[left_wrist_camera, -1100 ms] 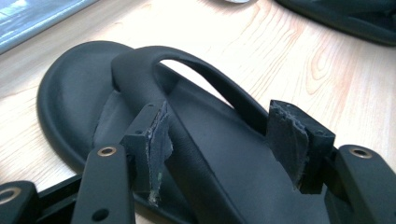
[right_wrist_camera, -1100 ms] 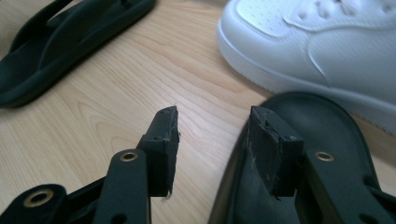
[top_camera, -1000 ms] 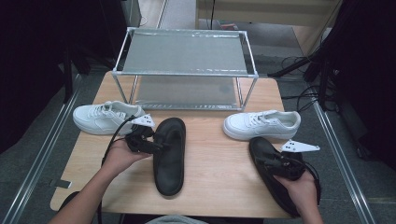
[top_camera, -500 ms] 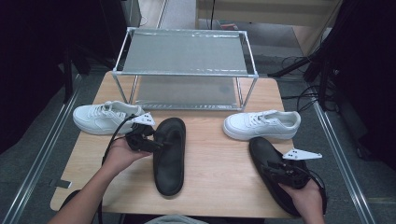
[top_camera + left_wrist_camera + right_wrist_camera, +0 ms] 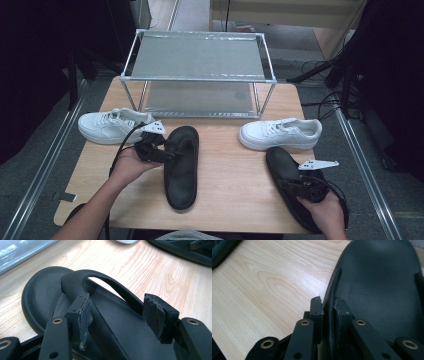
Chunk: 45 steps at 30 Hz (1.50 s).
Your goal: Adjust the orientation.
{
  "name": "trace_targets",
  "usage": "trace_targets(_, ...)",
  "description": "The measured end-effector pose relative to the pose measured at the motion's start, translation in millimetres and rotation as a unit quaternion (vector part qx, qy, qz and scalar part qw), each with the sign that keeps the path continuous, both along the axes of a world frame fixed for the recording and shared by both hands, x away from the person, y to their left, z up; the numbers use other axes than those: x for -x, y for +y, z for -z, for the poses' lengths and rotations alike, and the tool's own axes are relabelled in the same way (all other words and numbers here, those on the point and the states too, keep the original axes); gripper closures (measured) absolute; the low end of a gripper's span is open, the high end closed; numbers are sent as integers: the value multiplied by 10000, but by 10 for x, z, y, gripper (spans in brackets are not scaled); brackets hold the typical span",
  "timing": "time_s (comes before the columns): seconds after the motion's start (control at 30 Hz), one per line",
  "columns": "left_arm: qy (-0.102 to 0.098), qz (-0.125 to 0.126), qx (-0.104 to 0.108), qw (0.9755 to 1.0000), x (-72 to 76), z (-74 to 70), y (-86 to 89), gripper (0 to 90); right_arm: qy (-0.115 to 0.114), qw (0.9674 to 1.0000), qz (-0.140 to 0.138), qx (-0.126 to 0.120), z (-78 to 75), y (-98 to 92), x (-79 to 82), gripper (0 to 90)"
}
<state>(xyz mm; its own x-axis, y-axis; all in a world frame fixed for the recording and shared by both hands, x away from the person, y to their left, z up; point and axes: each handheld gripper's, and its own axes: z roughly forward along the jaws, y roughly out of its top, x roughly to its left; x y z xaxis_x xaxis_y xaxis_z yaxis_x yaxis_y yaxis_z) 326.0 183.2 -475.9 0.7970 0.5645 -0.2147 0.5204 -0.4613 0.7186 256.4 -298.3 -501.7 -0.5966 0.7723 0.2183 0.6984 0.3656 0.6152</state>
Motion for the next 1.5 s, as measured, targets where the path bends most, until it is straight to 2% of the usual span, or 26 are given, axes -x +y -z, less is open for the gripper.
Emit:
trace_targets(0.07,19,4,-4,10000,-4,6,-3,395,-79,9998,-114,118,-46,48,13,808)
trace_targets(0.37,8,-11,-65,10000,-2,11,-4,395,-119,9986,-485,145,-112,225,57,815)
trace_targets(0.7,18,-106,-113,9999,36,14,56,395,-245,9959,-860,-157,-208,465,58,817)
trace_targets(0.97,45,-255,-21,9997,96,31,180,413,-269,9907,-1324,-134,-238,790,-45,816)
trace_targets(1.2,97,-386,-19,9992,147,55,265,405,-207,9884,-1476,-282,-258,1003,-143,817)
trace_targets(1.5,32,-457,23,9989,206,104,318,427,-8,9871,-1573,-284,-187,1294,-353,817)
